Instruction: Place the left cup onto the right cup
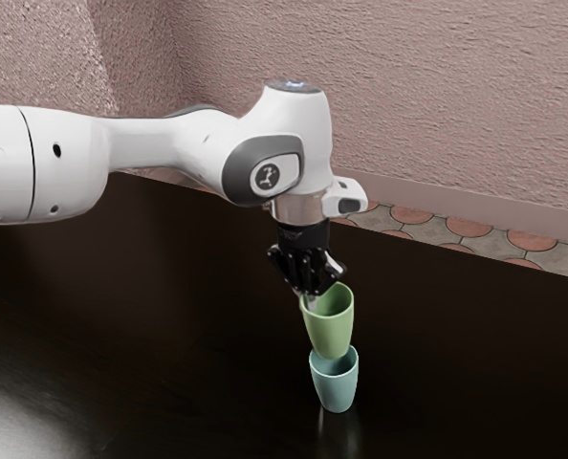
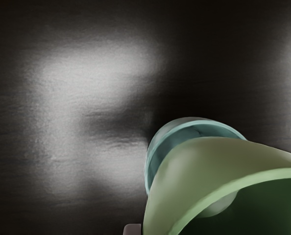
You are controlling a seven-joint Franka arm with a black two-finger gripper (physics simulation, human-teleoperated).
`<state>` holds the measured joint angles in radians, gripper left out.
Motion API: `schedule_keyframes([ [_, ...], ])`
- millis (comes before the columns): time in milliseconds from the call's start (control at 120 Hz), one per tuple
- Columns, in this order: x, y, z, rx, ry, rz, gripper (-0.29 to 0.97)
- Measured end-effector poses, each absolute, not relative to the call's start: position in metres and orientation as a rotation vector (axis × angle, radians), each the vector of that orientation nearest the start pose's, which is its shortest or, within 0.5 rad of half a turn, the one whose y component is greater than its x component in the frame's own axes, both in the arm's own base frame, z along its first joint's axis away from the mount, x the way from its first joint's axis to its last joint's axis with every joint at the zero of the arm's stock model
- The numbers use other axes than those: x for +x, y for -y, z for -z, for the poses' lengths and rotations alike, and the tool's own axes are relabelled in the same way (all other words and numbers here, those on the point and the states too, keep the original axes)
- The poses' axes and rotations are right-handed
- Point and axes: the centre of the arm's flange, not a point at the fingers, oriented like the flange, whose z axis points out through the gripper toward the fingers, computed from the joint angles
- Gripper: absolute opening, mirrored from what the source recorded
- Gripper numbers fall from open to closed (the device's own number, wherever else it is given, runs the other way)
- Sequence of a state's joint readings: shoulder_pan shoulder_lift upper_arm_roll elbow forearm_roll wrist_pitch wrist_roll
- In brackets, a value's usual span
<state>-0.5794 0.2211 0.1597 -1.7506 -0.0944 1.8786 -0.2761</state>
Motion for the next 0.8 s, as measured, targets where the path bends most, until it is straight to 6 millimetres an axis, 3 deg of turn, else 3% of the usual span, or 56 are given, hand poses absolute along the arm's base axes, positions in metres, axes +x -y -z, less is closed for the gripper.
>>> schedule_keyframes([
  [800,0.550,0.267,-0.424,-3.144,-0.191,-0.184,-0.11],
])
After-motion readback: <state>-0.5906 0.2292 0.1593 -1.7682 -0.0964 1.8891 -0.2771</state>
